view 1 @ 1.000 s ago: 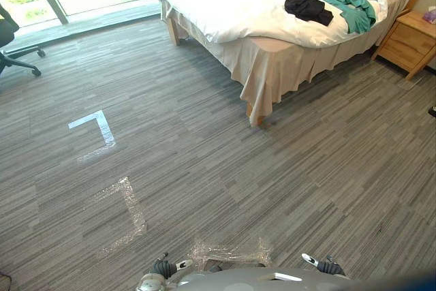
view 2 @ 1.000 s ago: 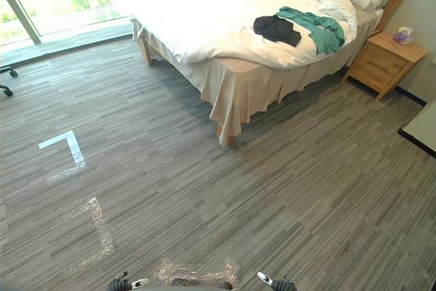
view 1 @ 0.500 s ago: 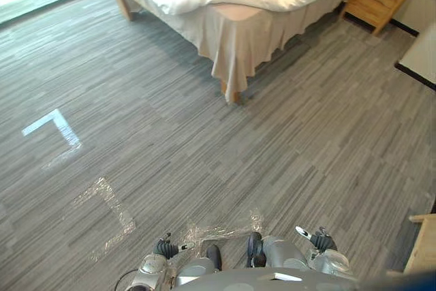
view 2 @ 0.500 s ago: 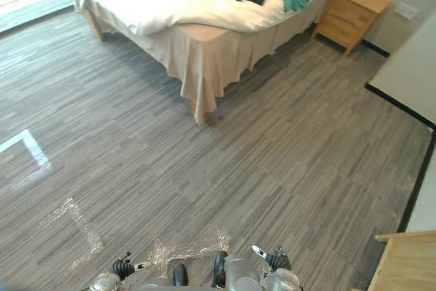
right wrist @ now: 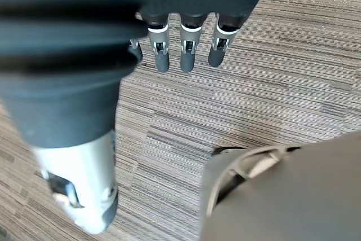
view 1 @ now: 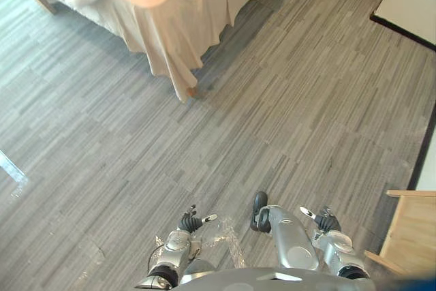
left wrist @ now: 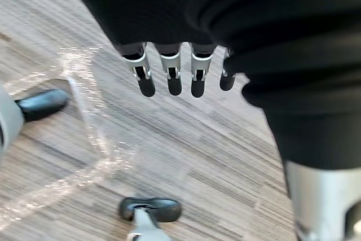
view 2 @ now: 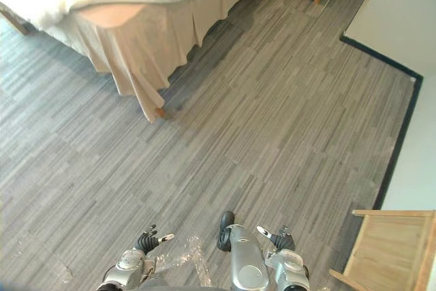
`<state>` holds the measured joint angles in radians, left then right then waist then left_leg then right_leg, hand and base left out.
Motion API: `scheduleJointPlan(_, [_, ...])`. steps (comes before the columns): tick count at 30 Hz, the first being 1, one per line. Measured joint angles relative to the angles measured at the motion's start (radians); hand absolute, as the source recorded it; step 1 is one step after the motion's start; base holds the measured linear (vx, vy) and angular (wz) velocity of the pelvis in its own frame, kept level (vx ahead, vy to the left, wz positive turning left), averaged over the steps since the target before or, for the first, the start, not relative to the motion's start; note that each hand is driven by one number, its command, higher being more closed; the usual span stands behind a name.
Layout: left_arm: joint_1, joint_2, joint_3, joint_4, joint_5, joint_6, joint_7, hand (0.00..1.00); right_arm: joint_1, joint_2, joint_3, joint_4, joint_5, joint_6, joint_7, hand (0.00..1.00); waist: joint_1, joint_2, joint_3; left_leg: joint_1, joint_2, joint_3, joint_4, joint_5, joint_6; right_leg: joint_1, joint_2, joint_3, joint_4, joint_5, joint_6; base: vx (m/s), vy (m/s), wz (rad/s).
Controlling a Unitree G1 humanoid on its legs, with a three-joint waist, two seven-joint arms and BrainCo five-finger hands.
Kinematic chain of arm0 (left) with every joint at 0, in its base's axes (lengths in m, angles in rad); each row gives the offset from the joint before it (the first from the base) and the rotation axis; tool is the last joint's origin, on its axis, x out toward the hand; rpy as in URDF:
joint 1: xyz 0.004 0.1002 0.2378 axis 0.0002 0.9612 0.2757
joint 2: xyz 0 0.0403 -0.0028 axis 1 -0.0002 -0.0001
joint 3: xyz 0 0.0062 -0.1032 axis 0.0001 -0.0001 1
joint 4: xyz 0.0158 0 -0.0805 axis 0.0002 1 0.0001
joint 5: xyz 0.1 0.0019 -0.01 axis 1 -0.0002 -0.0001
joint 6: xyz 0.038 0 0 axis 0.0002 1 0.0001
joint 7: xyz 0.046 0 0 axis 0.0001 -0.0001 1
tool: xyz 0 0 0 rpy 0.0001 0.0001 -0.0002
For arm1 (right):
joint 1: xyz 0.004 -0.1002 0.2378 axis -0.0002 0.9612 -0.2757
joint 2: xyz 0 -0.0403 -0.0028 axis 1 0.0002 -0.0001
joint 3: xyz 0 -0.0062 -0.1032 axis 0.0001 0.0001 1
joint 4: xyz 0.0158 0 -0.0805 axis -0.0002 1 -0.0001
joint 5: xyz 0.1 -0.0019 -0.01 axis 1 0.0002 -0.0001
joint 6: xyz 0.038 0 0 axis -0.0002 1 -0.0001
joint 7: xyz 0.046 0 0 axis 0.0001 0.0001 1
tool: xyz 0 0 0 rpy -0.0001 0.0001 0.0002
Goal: Tidy the bed and pick cloth on bed and put in laundry
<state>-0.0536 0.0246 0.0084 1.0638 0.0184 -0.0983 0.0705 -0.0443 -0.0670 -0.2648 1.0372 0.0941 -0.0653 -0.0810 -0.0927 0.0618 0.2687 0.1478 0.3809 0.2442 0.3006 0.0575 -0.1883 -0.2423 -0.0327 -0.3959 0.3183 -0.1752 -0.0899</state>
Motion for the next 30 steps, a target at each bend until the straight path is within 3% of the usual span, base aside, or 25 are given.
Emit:
scheduleJointPlan(2, [0.015, -0.018, -0.004, -0.025, -0.008, 0.000, -0.001, 0.00, 0.002, -0.003, 0.011, 0.014, -0.001, 0.005, 0.000, 0.00, 0.003, 0.003, -0.003, -0.084, 0.021, -0.066, 0.250, -0.004, -0.003, 0.088, 0.031, 0.007, -0.076, -0.001, -0.005, 0.36, -0.175, -0.11])
scheduleJointPlan(3, [0.022, -0.024, -0.006, -0.036, -0.008, -0.001, -0.002, 0.00, 0.002, -0.004, 0.025, 0.021, -0.001, 0.005, -0.001, 0.00, 0.004, 0.005, -0.004, -0.127, 0.016, -0.078, 0.358, -0.035, -0.016, 0.131, 0.042, 0.017, -0.106, -0.002, -0.012, 0.35, -0.126, -0.18])
scheduleJointPlan(5, [0.023, -0.036, -0.006, -0.058, -0.012, 0.000, -0.002, 0.00, -0.001, -0.016, 0.071, 0.044, -0.003, 0.005, -0.002, 0.00, 0.023, 0.007, -0.008, -0.243, -0.054, -0.126, 0.553, -0.179, -0.013, 0.214, 0.055, 0.052, -0.165, -0.004, -0.015, 0.35, -0.081, -0.35])
scheduleJointPlan(7, [0.019, -0.039, -0.006, -0.073, -0.035, -0.002, 0.000, 0.00, -0.009, -0.015, 0.079, 0.063, -0.011, 0.009, -0.005, 0.00, 0.054, 0.006, -0.008, -0.325, -0.119, -0.122, 0.571, -0.272, 0.021, 0.254, 0.050, 0.093, -0.195, -0.002, -0.012, 0.30, 0.041, -0.60])
scheduleJointPlan(10, [0.012, -0.033, -0.005, -0.083, -0.048, -0.004, 0.001, 0.00, -0.036, -0.004, 0.073, 0.081, -0.032, 0.014, -0.009, 0.00, 0.057, -0.005, -0.004, -0.406, -0.243, -0.094, 0.349, -0.344, 0.083, 0.310, -0.014, 0.138, -0.191, 0.000, 0.002, 0.32, 0.179, -0.48])
scheduleJointPlan(11, [0.008, -0.033, -0.006, -0.085, -0.047, -0.005, 0.001, 0.00, -0.035, 0.000, 0.065, 0.078, -0.036, 0.014, -0.012, 0.00, 0.057, -0.015, 0.001, -0.422, -0.284, -0.090, 0.230, -0.330, 0.091, 0.330, -0.046, 0.139, -0.186, -0.012, 0.033, 0.33, 0.250, -0.38])
scheduleJointPlan(12, [0.010, -0.037, -0.007, -0.085, -0.047, -0.005, 0.001, 0.00, -0.030, -0.002, 0.062, 0.075, -0.039, 0.013, -0.014, 0.00, 0.057, -0.013, -0.007, -0.430, -0.311, -0.097, 0.082, -0.261, 0.099, 0.342, -0.066, 0.141, -0.179, -0.031, 0.067, 0.35, 0.281, -0.39])
scheduleJointPlan(13, [0.019, -0.043, -0.009, -0.082, -0.047, -0.005, 0.001, 0.00, -0.016, -0.016, 0.063, 0.066, -0.039, 0.013, -0.016, 0.00, 0.062, 0.018, -0.026, -0.438, -0.311, -0.110, -0.052, -0.046, 0.147, 0.359, -0.061, 0.160, -0.181, -0.074, 0.130, 0.39, 0.290, -0.31])
scheduleJointPlan(14, [0.014, -0.041, -0.006, -0.071, -0.046, -0.005, 0.001, 0.00, -0.017, -0.001, 0.066, 0.066, -0.039, 0.014, -0.020, 0.00, 0.069, 0.003, -0.039, -0.416, -0.341, -0.080, -0.062, -0.051, 0.196, 0.372, -0.094, 0.177, -0.191, -0.086, 0.147, 0.47, 0.301, -0.23])
scheduleJointPlan(16, [0.008, -0.017, -0.006, -0.069, -0.046, -0.006, 0.001, 0.00, -0.017, 0.029, 0.068, 0.055, -0.039, 0.012, -0.020, 0.00, 0.086, -0.018, -0.045, -0.412, -0.360, -0.061, -0.081, -0.060, 0.203, 0.375, -0.108, 0.188, -0.233, -0.042, 0.146, 0.35, 0.174, -0.11])
scheduleJointPlan(18, [0.007, 0.008, 0.004, -0.059, -0.046, 0.001, 0.002, 0.00, -0.020, 0.054, 0.064, 0.054, -0.040, 0.013, -0.021, 0.00, 0.106, -0.035, -0.050, -0.405, -0.362, -0.039, -0.049, -0.091, 0.238, 0.404, -0.117, 0.195, -0.278, 0.018, 0.188, 0.28, 0.110, -0.14])
scheduleJointPlan(20, [0.025, 0.008, 0.026, -0.060, -0.046, 0.003, 0.002, 0.00, -0.019, 0.073, 0.055, 0.048, -0.041, 0.014, -0.019, 0.00, 0.112, -0.046, -0.055, -0.366, -0.363, -0.011, -0.057, -0.097, 0.247, 0.429, -0.125, 0.220, -0.285, 0.049, 0.194, 0.21, 0.064, -0.31])
scheduleJointPlan(23, [0.055, 0.004, 0.042, -0.056, -0.047, 0.006, 0.001, 0.00, 0.002, 0.087, 0.040, 0.044, -0.042, 0.013, -0.015, 0.00, 0.109, -0.041, -0.084, -0.248, -0.367, 0.001, -0.150, -0.157, 0.226, 0.379, -0.131, 0.258, -0.090, 0.045, 0.214, 0.18, 0.090, -0.57])
scheduleJointPlan(25, [0.061, -0.004, 0.031, -0.058, -0.048, 0.007, 0.001, 0.00, 0.013, 0.063, 0.038, 0.016, -0.051, 0.014, -0.012, 0.00, 0.100, -0.043, -0.096, -0.173, -0.385, -0.010, -0.219, -0.179, 0.232, 0.223, -0.179, 0.269, 0.277, 0.062, 0.246, 0.21, 0.113, -0.08])
scheduleJointPlan(26, [0.061, 0.004, 0.032, -0.054, -0.048, 0.008, 0.001, 0.00, 0.028, 0.069, 0.031, 0.011, -0.060, 0.014, -0.011, 0.00, 0.086, -0.077, -0.095, -0.132, -0.412, -0.026, -0.227, -0.194, 0.245, 0.153, -0.224, 0.268, 0.463, 0.088, 0.234, 0.24, 0.070, 0.36])
scheduleJointPlan(27, [0.061, 0.004, 0.031, -0.046, -0.049, 0.008, 0.001, 0.00, 0.041, 0.068, 0.021, 0.010, -0.063, 0.014, -0.011, 0.00, 0.080, -0.089, -0.095, -0.119, -0.420, -0.038, -0.224, -0.205, 0.251, 0.131, -0.243, 0.262, 0.529, 0.068, 0.214, 0.31, 0.017, 0.61])
scheduleJointPlan(28, [0.051, 0.011, 0.033, -0.029, -0.050, 0.009, 0.002, 0.00, 0.055, 0.073, 0.007, 0.006, -0.065, 0.012, -0.008, 0.00, 0.078, -0.105, -0.098, -0.089, -0.421, -0.066, -0.213, -0.220, 0.262, 0.100, -0.258, 0.220, 0.598, -0.003, 0.188, 0.34, -0.023, 0.64])
scheduleJointPlan(30, [0.045, 0.021, 0.033, -0.018, -0.063, 0.009, 0.001, 0.00, 0.060, 0.066, -0.002, 0.004, -0.070, 0.013, -0.010, 0.00, 0.068, -0.099, -0.096, -0.053, -0.391, -0.095, -0.197, -0.230, 0.253, 0.066, -0.241, 0.143, 0.584, -0.070, 0.173, 0.35, -0.059, 0.66])
